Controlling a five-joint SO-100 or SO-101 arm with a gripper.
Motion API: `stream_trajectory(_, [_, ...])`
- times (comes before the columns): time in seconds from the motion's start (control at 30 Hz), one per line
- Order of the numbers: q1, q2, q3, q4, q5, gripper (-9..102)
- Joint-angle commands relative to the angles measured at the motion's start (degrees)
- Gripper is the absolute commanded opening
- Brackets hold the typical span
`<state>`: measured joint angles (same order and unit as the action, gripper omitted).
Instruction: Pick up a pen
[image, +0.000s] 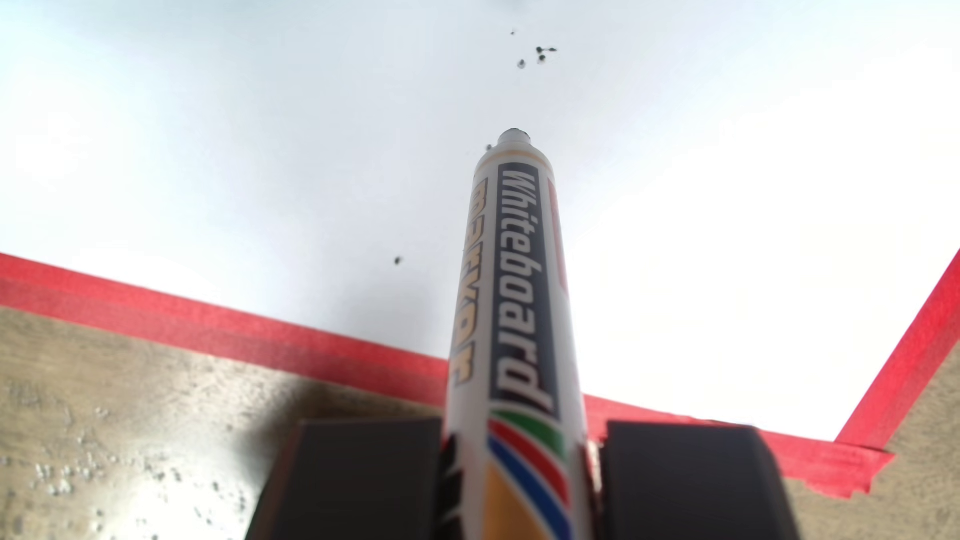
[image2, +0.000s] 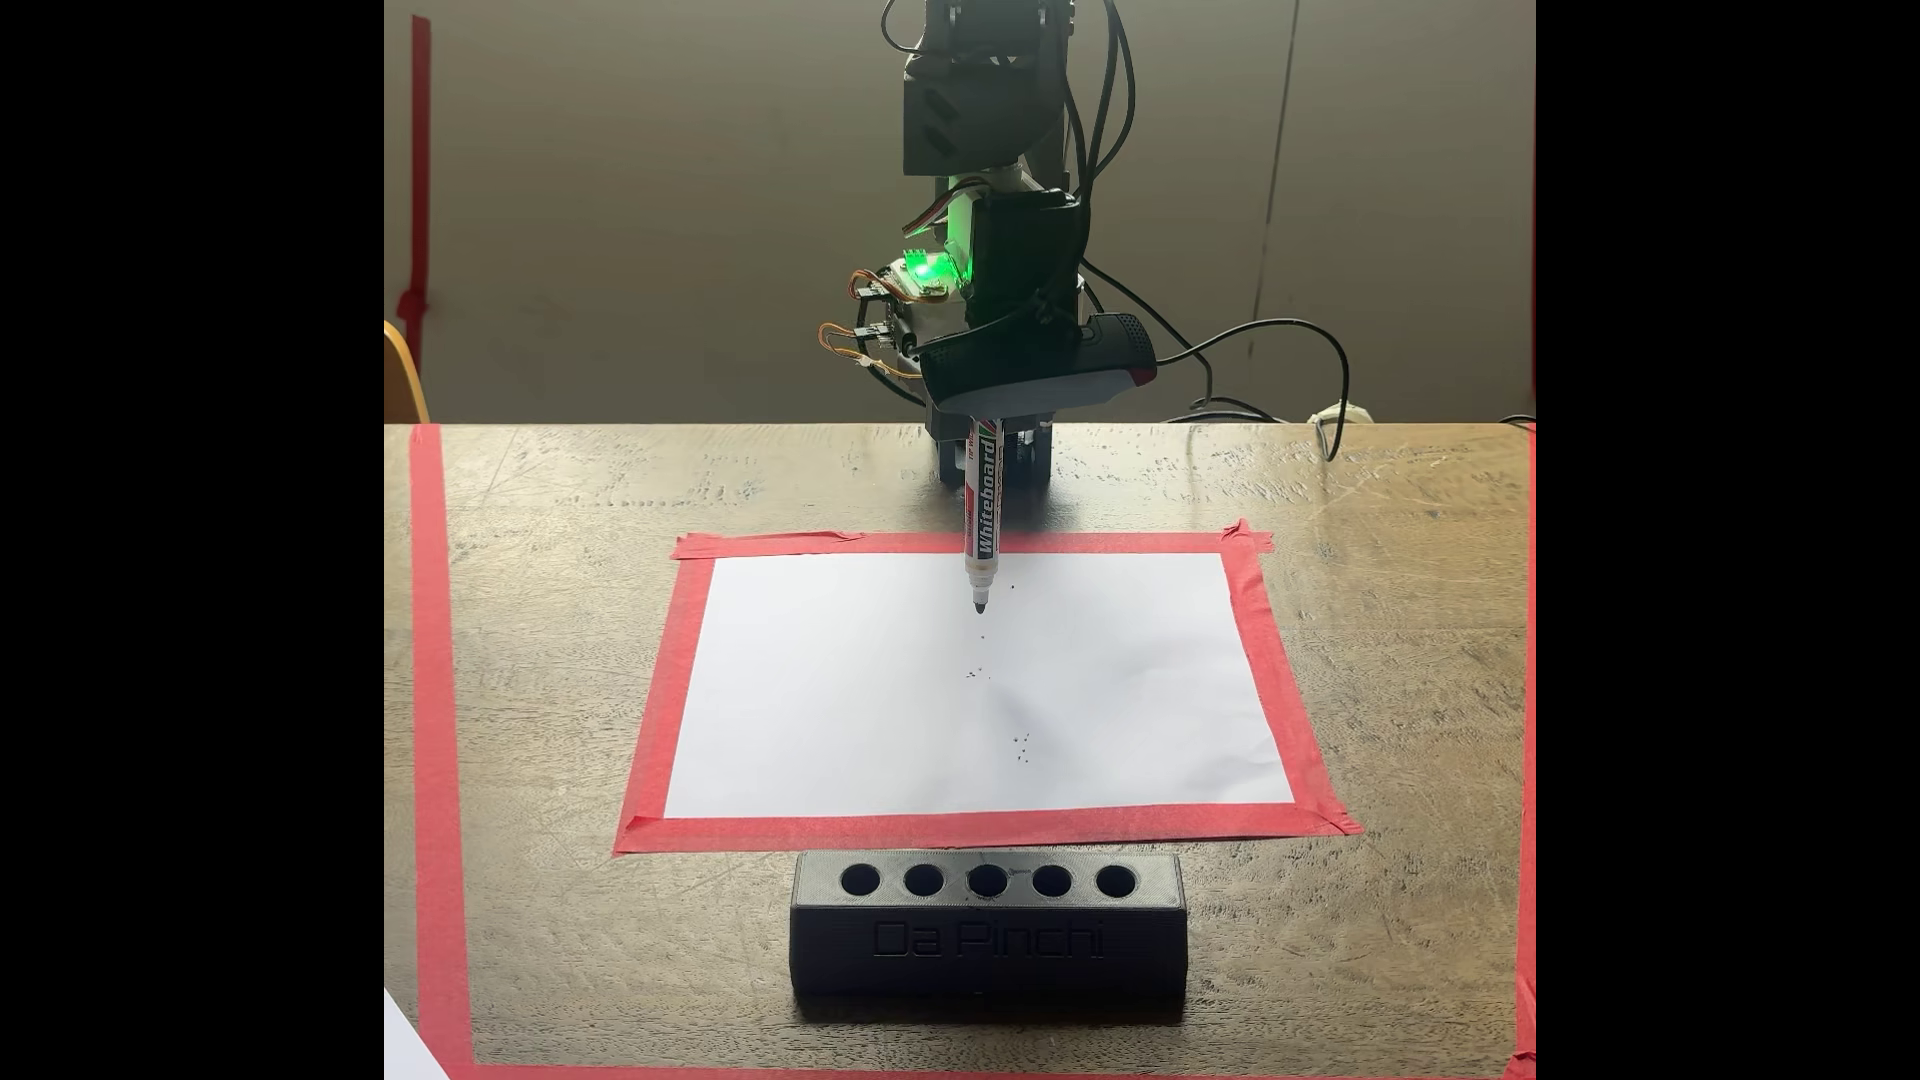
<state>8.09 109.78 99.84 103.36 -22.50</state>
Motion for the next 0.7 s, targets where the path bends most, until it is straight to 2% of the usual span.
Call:
stream_trajectory(0.0, [0.1,3.1,-0.5,-2.3,0.5,-1])
stream_trajectory(0.67, [0.0,3.1,-0.5,-4.0,0.5,-1])
